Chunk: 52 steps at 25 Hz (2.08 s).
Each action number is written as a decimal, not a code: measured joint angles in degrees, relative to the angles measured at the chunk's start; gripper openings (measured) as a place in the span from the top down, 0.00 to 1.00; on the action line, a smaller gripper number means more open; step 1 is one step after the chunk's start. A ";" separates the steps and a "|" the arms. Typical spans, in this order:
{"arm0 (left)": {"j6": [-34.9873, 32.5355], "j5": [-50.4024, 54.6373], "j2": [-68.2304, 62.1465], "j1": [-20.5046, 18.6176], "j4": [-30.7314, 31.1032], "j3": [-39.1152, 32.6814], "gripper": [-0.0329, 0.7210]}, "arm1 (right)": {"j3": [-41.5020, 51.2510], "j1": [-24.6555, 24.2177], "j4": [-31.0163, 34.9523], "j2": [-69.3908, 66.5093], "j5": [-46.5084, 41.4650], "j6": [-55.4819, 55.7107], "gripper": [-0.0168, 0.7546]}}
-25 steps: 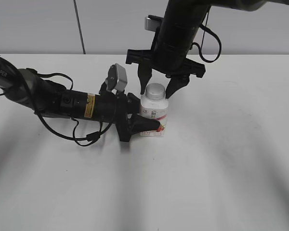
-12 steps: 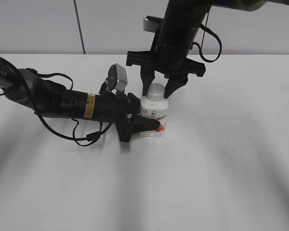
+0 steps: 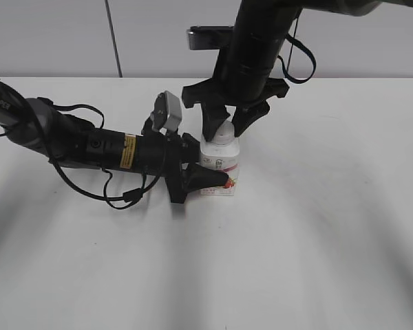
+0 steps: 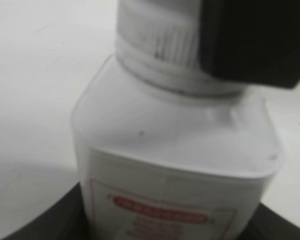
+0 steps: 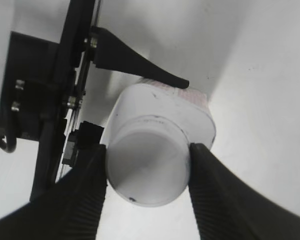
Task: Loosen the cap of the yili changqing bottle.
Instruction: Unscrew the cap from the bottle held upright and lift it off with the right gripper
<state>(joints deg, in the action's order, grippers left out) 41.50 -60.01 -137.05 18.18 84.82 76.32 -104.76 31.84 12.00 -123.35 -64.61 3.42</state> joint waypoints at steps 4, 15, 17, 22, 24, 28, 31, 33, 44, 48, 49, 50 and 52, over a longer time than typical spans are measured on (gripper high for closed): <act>-0.18 -0.20 0.00 0.00 0.25 0.00 0.45 | 0.00 0.00 0.23 0.00 -0.47 -8.07 0.46; -0.38 -0.42 0.00 0.00 0.58 0.00 0.46 | -0.11 -0.05 0.45 0.00 -0.82 -31.51 0.46; -0.43 -0.42 0.00 0.00 0.60 0.00 0.46 | -0.11 -0.05 0.45 0.00 -0.91 -36.48 0.47; -0.61 -0.42 0.00 0.00 0.65 0.00 0.46 | -0.11 -0.05 0.45 0.00 -0.91 -45.32 0.47; -0.61 -0.42 0.00 0.00 0.70 0.00 0.46 | -0.11 -0.05 0.45 0.00 -0.80 -48.63 0.47; -0.61 -0.53 0.00 0.00 0.70 0.00 0.46 | -0.11 -0.05 0.45 0.00 -0.48 -54.13 0.47; -0.67 -0.74 0.00 0.00 0.77 0.00 0.46 | -0.11 -0.05 0.45 0.00 -0.44 -59.56 0.47; -0.67 -1.03 0.00 0.00 0.89 0.00 0.46 | -0.11 -0.05 0.45 0.00 -0.44 -62.80 0.47; -0.67 -1.86 -0.10 -0.05 1.40 0.00 0.46 | -0.11 -0.05 0.74 0.00 -0.50 -76.60 0.47; -0.67 -1.86 -0.10 -0.05 1.45 0.00 0.46 | -0.11 -0.05 0.74 0.00 -0.34 -77.20 0.47; -0.67 -1.86 -0.10 -0.05 1.45 0.00 0.46 | -0.11 -0.05 0.81 0.00 -0.32 -77.20 0.47; -0.67 -1.86 -0.10 -0.05 1.45 0.00 0.46 | -0.11 -0.05 0.87 0.00 -0.27 -77.20 0.47; -0.67 -1.94 -0.10 -0.10 1.45 0.00 0.46 | -0.11 -0.05 1.22 0.00 -0.27 -77.20 0.47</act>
<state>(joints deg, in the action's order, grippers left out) 40.82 -61.94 -137.14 18.08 86.27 76.32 -104.87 31.79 13.22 -123.35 -64.88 -73.77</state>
